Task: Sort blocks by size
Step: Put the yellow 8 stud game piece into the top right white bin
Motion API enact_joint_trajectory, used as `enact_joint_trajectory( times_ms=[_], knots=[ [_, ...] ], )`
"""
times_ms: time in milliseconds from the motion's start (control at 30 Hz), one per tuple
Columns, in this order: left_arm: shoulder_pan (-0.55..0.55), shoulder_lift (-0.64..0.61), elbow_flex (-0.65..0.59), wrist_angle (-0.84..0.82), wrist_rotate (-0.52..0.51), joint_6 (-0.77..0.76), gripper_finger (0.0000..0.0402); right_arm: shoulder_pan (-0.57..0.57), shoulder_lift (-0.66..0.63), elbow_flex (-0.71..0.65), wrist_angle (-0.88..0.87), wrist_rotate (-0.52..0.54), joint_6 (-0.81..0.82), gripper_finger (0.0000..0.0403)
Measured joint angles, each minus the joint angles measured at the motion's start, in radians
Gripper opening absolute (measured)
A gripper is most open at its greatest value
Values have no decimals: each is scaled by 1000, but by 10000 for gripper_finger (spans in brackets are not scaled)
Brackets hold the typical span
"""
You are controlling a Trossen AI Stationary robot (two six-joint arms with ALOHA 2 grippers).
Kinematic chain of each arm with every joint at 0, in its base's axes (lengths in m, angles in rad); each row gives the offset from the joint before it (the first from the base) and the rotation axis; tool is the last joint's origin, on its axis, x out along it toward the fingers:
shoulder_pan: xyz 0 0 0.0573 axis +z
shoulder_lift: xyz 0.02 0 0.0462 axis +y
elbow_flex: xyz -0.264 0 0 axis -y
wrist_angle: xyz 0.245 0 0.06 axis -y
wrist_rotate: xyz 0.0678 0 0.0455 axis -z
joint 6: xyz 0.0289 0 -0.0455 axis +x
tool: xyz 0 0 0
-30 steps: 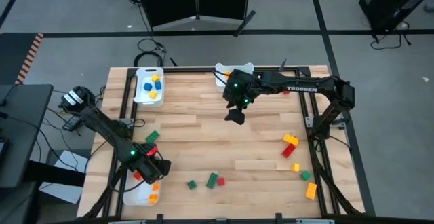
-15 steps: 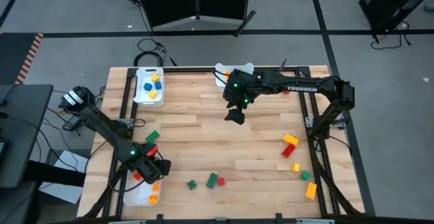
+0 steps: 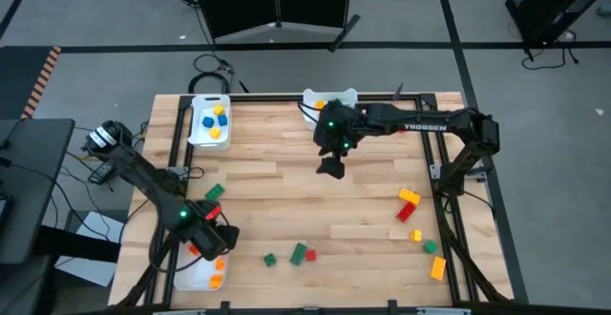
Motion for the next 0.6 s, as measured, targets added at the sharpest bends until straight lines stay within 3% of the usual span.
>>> enact_joint_trajectory(
  times_ms=[300,467,600],
  knots=[
    [23,0,191,-358,-29,188,198,10,0,0,-46,17,34,350],
    [72,-1,288,-504,-208,370,198,12,0,0,-77,104,58,350],
    [154,-1,333,-532,-362,592,198,24,0,0,-93,124,91,350]
  ],
)
